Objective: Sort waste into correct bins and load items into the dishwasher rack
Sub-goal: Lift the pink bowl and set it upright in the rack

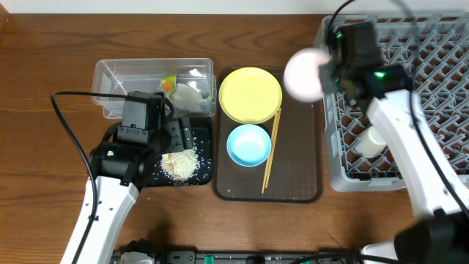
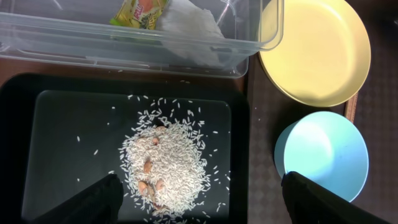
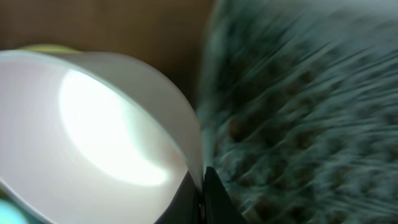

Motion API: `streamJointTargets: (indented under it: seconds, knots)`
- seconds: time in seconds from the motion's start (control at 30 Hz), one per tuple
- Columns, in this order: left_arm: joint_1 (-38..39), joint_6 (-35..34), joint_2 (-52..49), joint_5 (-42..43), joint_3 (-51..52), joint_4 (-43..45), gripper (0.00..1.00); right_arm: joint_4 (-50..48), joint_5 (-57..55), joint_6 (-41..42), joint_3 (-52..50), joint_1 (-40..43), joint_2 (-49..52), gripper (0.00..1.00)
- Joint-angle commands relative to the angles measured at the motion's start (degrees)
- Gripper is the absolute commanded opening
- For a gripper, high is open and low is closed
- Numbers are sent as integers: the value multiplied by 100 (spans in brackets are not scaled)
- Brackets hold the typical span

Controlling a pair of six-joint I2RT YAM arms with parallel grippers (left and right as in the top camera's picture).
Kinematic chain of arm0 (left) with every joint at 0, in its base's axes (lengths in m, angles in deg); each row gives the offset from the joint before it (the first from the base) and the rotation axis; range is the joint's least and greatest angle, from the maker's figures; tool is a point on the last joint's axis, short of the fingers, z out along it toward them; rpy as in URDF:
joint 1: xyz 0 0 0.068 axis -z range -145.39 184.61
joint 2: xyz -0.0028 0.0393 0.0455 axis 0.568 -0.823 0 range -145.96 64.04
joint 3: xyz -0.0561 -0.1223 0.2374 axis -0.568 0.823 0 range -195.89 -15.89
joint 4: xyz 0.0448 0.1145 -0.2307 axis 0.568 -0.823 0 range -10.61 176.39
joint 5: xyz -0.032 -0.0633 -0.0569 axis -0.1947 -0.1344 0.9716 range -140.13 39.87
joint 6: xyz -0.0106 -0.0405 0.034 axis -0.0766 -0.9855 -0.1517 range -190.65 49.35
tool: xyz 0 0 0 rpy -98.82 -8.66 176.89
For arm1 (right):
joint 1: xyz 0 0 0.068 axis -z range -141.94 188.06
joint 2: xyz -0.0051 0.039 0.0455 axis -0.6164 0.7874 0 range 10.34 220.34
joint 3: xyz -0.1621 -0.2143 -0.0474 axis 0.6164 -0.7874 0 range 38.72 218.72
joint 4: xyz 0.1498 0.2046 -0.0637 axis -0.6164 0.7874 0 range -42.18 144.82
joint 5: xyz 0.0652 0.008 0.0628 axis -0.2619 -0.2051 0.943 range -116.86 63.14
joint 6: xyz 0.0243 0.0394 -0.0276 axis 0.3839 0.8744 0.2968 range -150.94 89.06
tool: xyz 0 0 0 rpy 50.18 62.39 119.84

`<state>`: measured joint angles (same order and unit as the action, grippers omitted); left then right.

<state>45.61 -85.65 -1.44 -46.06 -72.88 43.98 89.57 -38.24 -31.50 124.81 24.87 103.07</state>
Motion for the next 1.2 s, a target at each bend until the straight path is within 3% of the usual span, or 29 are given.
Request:
streamJointTargets:
  seconds: [0.0, 0.27, 0.6, 0.83, 1.17]
  knots:
    - [-17, 13, -2, -70, -24, -17, 84, -540, -1565, 48, 48, 48, -70, 1]
    - [-17, 13, -2, -68, -24, -20, 85, -2573, -3635, -151, 37, 216, 223, 2]
    - [-17, 13, -2, -68, -24, -17, 85, -4415, -4607, -739, 37, 466, 1331, 2]
    - [-17, 13, -2, -68, -24, -20, 85, -4929, -4636, -833, 37, 507, 2109, 2]
    - [-17, 13, -2, -68, -24, -20, 85, -4924, -4841, -833, 37, 485, 2741, 2]
